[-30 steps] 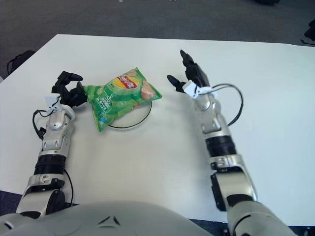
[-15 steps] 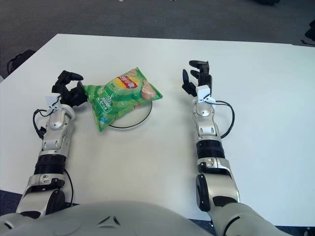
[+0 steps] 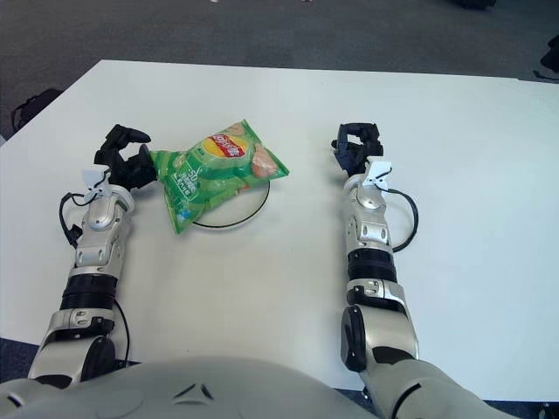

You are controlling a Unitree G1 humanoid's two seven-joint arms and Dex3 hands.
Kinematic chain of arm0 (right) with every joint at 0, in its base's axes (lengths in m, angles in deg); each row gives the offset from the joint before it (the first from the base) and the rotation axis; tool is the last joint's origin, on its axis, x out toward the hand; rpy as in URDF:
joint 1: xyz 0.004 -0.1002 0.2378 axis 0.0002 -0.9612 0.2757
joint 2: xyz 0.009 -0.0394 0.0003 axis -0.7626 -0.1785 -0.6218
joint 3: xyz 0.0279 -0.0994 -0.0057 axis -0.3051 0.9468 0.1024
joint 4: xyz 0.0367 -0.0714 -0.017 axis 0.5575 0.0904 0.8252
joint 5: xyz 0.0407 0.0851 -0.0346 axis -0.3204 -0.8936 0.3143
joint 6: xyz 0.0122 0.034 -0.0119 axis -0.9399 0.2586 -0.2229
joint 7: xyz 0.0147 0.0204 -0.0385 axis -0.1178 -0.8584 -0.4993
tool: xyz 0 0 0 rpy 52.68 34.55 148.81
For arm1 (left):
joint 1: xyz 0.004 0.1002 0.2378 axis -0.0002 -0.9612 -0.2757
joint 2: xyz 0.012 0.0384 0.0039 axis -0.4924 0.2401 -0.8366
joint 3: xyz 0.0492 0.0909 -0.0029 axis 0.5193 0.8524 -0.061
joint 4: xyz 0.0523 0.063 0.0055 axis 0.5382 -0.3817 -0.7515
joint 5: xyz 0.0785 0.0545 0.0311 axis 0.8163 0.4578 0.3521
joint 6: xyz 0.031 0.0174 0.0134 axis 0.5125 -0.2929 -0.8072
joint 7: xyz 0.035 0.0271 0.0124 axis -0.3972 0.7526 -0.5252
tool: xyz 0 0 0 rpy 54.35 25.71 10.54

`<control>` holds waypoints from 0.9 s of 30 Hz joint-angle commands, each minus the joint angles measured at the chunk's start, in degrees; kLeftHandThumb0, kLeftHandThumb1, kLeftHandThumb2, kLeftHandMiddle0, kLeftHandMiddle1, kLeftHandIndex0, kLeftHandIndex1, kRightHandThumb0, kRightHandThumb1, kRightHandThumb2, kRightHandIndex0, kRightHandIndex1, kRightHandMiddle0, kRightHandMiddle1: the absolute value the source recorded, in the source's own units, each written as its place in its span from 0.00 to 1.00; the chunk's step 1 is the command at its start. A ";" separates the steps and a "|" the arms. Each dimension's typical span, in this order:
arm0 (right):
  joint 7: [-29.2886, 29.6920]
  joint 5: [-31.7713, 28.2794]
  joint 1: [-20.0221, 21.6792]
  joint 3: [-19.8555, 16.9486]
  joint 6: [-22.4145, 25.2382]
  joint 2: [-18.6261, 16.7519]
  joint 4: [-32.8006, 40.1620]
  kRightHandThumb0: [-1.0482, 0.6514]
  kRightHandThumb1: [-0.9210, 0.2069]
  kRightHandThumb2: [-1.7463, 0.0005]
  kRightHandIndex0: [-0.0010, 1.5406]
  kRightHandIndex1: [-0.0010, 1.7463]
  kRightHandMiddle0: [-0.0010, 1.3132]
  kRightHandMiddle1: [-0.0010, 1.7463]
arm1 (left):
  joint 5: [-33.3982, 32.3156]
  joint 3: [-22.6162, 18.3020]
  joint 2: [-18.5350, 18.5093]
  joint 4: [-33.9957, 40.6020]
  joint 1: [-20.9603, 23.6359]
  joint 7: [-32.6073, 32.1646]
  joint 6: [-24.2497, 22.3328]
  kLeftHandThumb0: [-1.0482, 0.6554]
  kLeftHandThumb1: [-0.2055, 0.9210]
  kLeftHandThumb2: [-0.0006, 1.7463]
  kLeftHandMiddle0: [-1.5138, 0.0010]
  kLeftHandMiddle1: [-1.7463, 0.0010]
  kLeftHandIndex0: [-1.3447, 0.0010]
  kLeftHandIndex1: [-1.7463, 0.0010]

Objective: Put the snack into the plate.

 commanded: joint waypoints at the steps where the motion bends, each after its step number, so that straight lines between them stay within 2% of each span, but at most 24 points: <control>1: 0.02 -1.89 1.27 -1.05 1.98 -0.65 -1.23 0.40 0.07 0.64 0.25 0.85 0.19 1.00 | 0.37 0.34 -0.57 0.57 0.73 0.68 0.56 0.37 0.64 0.61 0.21 0.00 0.66 0.00; 14: -0.25 -2.33 2.09 -1.65 2.32 -0.65 -4.45 0.39 0.20 0.52 0.29 0.89 0.25 1.00 | 0.38 0.64 -1.06 3.78 1.64 0.82 -0.63 0.37 0.64 0.61 0.22 0.00 0.66 0.00; 27: -1.79 -1.04 1.67 0.02 2.76 0.00 -6.52 0.39 0.24 0.49 0.31 0.90 0.28 1.00 | 7.80 1.23 -2.13 6.83 3.40 -3.89 1.64 0.36 0.61 0.63 0.20 0.00 0.64 0.00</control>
